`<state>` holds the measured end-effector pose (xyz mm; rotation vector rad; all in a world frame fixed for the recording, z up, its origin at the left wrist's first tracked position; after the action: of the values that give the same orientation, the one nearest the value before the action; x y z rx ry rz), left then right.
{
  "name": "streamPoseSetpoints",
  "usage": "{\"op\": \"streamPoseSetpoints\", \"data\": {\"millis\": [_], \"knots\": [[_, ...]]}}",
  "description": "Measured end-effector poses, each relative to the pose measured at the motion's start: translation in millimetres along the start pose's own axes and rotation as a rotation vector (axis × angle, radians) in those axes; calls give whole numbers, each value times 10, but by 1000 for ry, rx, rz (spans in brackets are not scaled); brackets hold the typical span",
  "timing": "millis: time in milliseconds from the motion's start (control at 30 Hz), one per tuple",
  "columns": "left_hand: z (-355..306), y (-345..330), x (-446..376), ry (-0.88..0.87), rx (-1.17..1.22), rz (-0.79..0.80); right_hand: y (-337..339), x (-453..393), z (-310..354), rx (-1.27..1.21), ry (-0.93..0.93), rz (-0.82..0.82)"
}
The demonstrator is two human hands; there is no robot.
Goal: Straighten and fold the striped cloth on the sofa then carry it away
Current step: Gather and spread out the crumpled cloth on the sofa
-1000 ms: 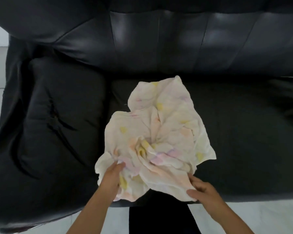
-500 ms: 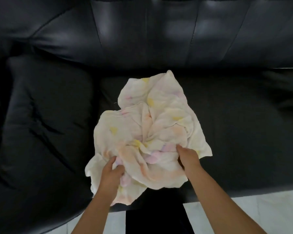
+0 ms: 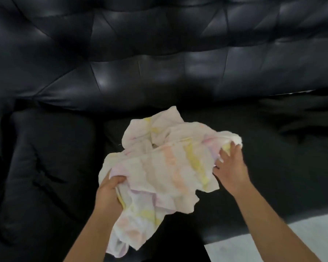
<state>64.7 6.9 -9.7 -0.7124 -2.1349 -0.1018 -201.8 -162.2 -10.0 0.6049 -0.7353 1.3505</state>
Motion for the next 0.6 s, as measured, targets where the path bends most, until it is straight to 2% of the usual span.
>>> {"op": "streamPoseSetpoints", "data": {"millis": [33,100,200,233,333,400,467,533,600], "knots": [[69,-60,-1,20,-4,-14,-38,-46,-193,22,-89,33],[166,-30,-25,56,76,-58,-10,-159,-501,419,-92,20],[167,138,-102,51,219,-87,380,-211,-886,668,-178,-220],[172,231,-114,54,225,-114,439,-210,-1058,728,-222,-225],[103,453,-143,-5,-8,-172,226,-140,-1455,804,-304,-21],[77,422,-129,-31,-143,-136,142,-109,-1446,770,-278,-36],[67,382,-137,-24,-167,-62,116,-122,-1416,628,-300,-66],[-51,316,-136,-29,-155,37,40,-101,-1423,529,-375,-69],[-224,322,-193,-108,-145,83,-85,-59,-1497,395,-470,-37]]}}
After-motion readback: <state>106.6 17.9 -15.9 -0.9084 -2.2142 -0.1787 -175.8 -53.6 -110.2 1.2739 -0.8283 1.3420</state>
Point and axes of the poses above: each hand's wrist, its own x-axis away from the middle knuckle, its own y-axis out of the back of the hand, z = x × y, the point moved 10 cm from there along -x, towards the middle knuckle, and after that the axes turned 7 degrees about -y, right-handed, at the moved point
